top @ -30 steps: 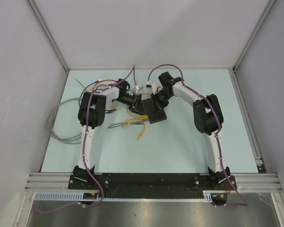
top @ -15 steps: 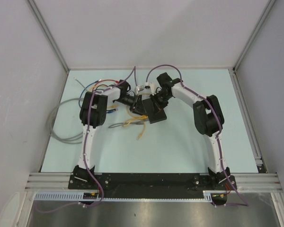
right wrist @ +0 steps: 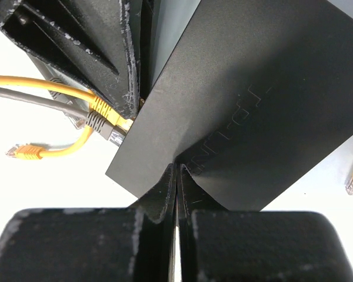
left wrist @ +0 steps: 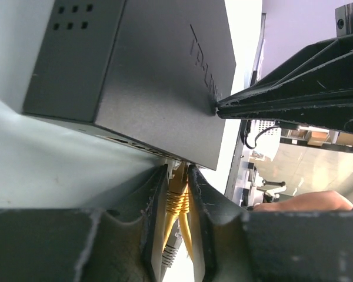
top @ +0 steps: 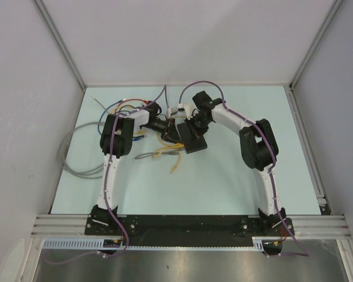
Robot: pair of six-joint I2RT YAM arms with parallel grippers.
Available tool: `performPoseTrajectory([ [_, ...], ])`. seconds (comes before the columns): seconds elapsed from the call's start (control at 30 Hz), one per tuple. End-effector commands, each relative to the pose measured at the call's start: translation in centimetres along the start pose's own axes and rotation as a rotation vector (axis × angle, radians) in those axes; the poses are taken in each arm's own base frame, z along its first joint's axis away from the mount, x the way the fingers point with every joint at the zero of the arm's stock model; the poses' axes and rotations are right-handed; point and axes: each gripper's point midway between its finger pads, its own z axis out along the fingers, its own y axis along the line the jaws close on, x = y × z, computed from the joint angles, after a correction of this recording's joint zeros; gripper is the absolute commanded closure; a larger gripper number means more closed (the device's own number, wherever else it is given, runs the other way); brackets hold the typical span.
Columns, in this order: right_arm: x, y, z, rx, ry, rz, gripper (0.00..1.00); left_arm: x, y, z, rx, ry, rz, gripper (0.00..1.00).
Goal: Pull the plug from the switch port
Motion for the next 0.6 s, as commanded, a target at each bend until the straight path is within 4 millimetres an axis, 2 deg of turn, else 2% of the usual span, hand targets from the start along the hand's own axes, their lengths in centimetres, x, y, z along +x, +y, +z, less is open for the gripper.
performPoseTrajectory([
  [0.0,6.6,1.0,3.5,-0.009,0.231,0.016,1.00,-0.2,1.5,1.1,-0.040,0.006,0.005,0.77],
  [0.23,6.6,0.9,3.5,0.003,0.235,-0.003,1.00,-1.2,0.9,0.7,-0.018,-0.017,0.004,0.85],
  [0.37,6.7,0.8,3.5,0.014,0.242,-0.013,1.00,-2.5,0.7,0.1,-0.033,-0.038,0.067,0.99],
  [0.47,6.8,0.9,3.5,0.019,0.245,-0.022,1.00,-2.7,1.7,-0.4,-0.122,-0.018,0.148,1.00],
  [0.57,6.9,1.1,3.5,0.022,0.250,-0.031,1.00,-2.0,2.1,-0.6,-0.138,0.015,0.191,1.00],
])
